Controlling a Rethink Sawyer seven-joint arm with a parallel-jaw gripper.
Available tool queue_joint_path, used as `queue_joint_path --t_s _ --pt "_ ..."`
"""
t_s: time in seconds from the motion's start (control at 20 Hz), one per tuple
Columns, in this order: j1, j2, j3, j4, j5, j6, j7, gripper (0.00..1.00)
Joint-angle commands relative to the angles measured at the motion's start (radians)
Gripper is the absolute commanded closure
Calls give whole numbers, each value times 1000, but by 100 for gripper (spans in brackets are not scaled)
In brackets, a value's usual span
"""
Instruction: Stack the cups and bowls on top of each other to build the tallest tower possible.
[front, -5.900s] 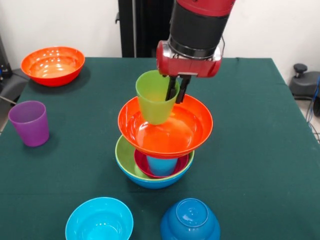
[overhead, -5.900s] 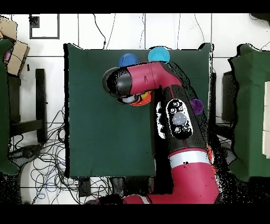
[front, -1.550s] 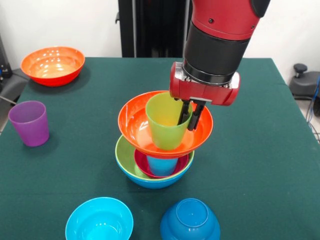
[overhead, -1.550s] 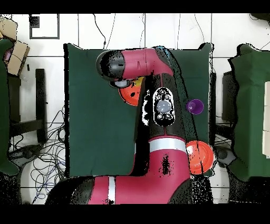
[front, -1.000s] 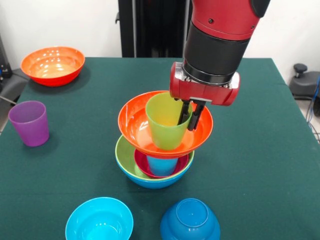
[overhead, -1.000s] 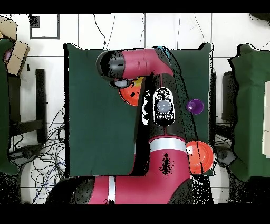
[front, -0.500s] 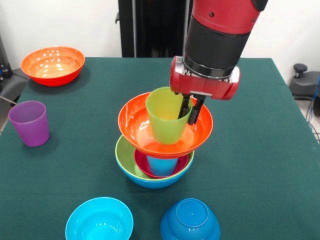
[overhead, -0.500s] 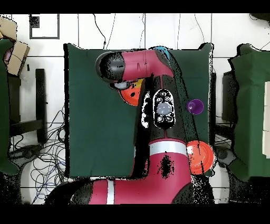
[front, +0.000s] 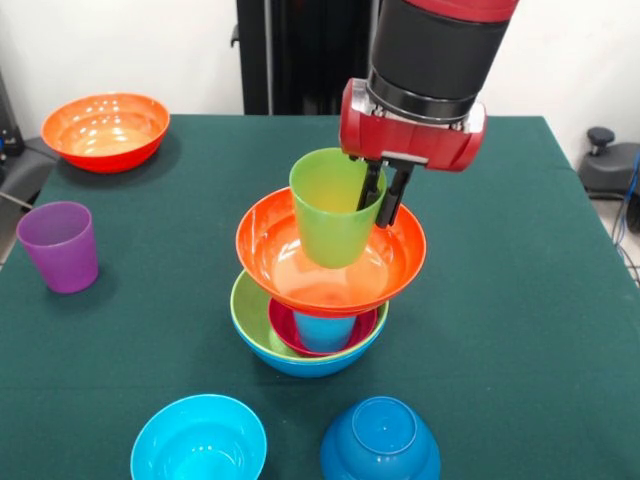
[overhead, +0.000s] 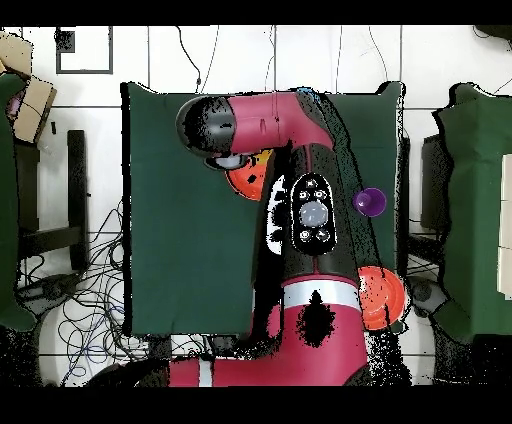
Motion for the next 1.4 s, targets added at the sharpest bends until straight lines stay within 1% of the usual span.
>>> queue_joint_path --t_s 0.05,0.9,1.15,1.4 --pt "-6 3 30 76 2 -29 17 100" --pt "1 9 28 64 -5 -27 24 100" --pt "2 5 26 77 -4 -33 30 100" --pt "0 -1 22 108 -7 -68 41 100"
